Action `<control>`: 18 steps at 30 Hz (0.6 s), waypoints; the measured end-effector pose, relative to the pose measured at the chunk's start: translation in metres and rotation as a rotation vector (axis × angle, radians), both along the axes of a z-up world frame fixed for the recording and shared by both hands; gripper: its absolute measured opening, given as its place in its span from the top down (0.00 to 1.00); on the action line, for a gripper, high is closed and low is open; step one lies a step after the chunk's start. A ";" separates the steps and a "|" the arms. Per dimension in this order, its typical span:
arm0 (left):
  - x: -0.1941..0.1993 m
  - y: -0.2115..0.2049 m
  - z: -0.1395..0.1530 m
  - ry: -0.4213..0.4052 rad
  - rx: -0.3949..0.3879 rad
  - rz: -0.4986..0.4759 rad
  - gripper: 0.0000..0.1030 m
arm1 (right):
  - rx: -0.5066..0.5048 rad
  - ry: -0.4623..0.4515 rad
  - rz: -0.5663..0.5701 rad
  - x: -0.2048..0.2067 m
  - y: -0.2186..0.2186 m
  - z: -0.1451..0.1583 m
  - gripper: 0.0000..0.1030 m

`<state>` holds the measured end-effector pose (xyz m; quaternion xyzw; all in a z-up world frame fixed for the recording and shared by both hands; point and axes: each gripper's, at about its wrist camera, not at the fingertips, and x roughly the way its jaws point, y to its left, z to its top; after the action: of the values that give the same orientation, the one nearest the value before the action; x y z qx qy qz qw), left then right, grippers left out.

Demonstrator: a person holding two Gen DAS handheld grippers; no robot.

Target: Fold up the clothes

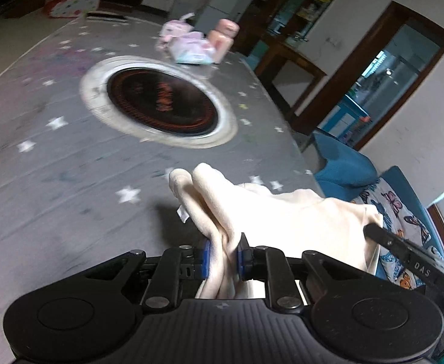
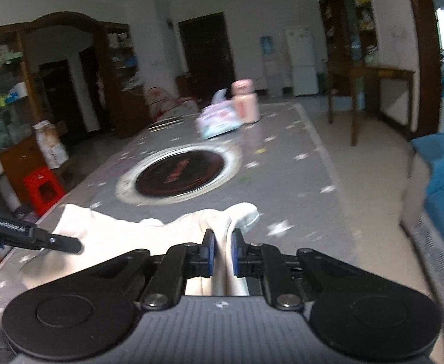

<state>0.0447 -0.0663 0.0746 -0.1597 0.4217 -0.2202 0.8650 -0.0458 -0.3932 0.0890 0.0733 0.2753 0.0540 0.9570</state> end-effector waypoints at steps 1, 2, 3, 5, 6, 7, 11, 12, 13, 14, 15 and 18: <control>0.005 -0.009 0.001 -0.005 0.003 -0.008 0.82 | -0.013 -0.002 -0.017 0.002 -0.006 0.002 0.90; 0.009 -0.017 0.001 -0.008 0.005 -0.016 0.82 | -0.024 -0.001 -0.031 0.005 -0.011 0.004 0.90; 0.012 -0.024 0.001 -0.012 0.010 -0.024 0.82 | -0.033 0.003 -0.043 0.008 -0.017 0.004 0.90; 0.020 -0.039 0.000 -0.017 0.023 -0.037 0.82 | -0.053 0.011 -0.067 0.013 -0.027 0.003 0.90; 0.024 -0.046 -0.001 -0.019 0.029 -0.044 0.82 | -0.062 0.015 -0.080 0.016 -0.032 0.001 0.90; 0.027 -0.053 -0.003 -0.021 0.035 -0.049 0.82 | -0.065 0.021 -0.091 0.020 -0.037 -0.001 0.90; 0.038 -0.072 -0.018 -0.001 0.061 -0.060 0.82 | -0.066 0.054 -0.129 0.033 -0.052 -0.017 0.90; 0.040 -0.075 -0.022 0.006 0.070 -0.062 0.82 | -0.065 0.065 -0.136 0.035 -0.055 -0.023 0.90; 0.041 -0.076 -0.026 0.009 0.083 -0.062 0.82 | -0.068 0.079 -0.141 0.037 -0.056 -0.029 0.90; 0.042 -0.077 -0.030 0.012 0.097 -0.062 0.82 | -0.073 0.092 -0.145 0.040 -0.056 -0.036 0.90; 0.043 -0.077 -0.033 0.015 0.110 -0.062 0.81 | -0.079 0.106 -0.150 0.042 -0.057 -0.042 0.90; 0.046 -0.079 -0.044 0.020 0.151 -0.061 0.72 | -0.087 0.140 -0.168 0.046 -0.061 -0.057 0.88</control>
<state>0.0902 -0.1454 0.0308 -0.0834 0.4506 -0.2126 0.8630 0.0003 -0.4543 0.0322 0.0581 0.3363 -0.0439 0.9390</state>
